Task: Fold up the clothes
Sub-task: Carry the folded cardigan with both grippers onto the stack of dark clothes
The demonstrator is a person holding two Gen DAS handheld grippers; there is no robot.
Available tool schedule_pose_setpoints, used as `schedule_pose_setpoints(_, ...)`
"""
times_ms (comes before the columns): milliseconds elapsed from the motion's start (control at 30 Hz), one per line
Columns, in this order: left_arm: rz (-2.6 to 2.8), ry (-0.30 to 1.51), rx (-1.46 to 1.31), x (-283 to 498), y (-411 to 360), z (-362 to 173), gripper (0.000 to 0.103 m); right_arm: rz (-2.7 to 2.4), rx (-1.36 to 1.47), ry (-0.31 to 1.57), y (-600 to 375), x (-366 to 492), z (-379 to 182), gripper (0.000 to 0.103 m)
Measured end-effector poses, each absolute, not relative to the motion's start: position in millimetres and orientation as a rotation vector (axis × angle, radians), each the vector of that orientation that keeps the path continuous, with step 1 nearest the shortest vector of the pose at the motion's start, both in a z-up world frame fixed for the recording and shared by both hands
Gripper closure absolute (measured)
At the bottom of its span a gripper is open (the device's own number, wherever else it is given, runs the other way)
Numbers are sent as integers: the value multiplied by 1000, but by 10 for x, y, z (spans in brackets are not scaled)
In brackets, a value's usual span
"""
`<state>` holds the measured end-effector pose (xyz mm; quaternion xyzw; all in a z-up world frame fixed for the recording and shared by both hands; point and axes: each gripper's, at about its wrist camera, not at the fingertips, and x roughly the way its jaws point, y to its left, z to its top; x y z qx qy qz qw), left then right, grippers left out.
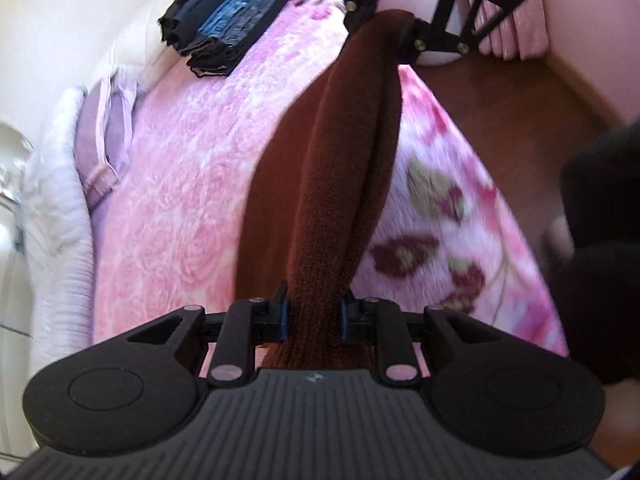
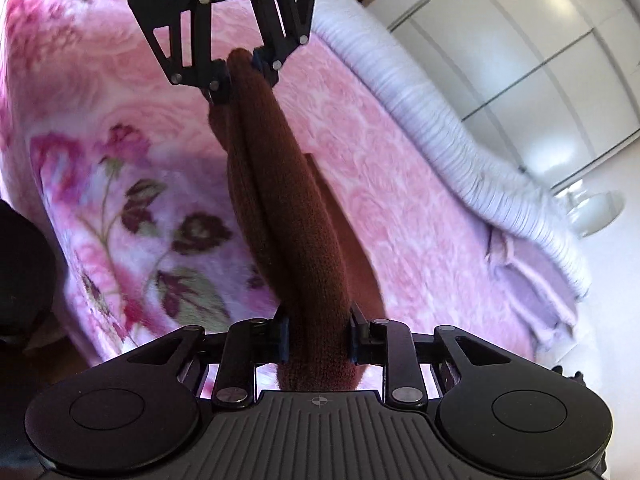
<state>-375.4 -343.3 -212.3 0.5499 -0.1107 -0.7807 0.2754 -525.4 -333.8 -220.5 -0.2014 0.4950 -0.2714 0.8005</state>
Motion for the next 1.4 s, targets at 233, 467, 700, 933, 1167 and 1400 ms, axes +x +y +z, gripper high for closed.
schedule_pose_setpoints(233,-2184,-121,1481,-3793,-3725,-1010,84,-497,-268,1207,-3448,-5259,-907,78)
schedule_pose_setpoints(467,-2273,-139,1409,-3948,-3928,-254,84,-552,-168,1265,-3490,-5363,-37,78)
schedule_pose_setpoints(700,-2349,-308,1291,-4603,-4635,348,84,-760,-146,1244,-3873,-5892,519,78)
schedule_pose_setpoints(933,-2366,-516,1174,-5886,-5898,894,84,-939,-241,1217,-4890,-6986,1040,78)
schedule_pose_setpoints(1167,-2282,-535,1071,-7517,-7582,1473,84,-1029,-401,1198,-6552,-8457,1458,78)
schedule_pose_setpoints(1400,-2194,-724,1041,-8623,-8534,756,81,-1101,-529,1145,-7620,-9520,984,76)
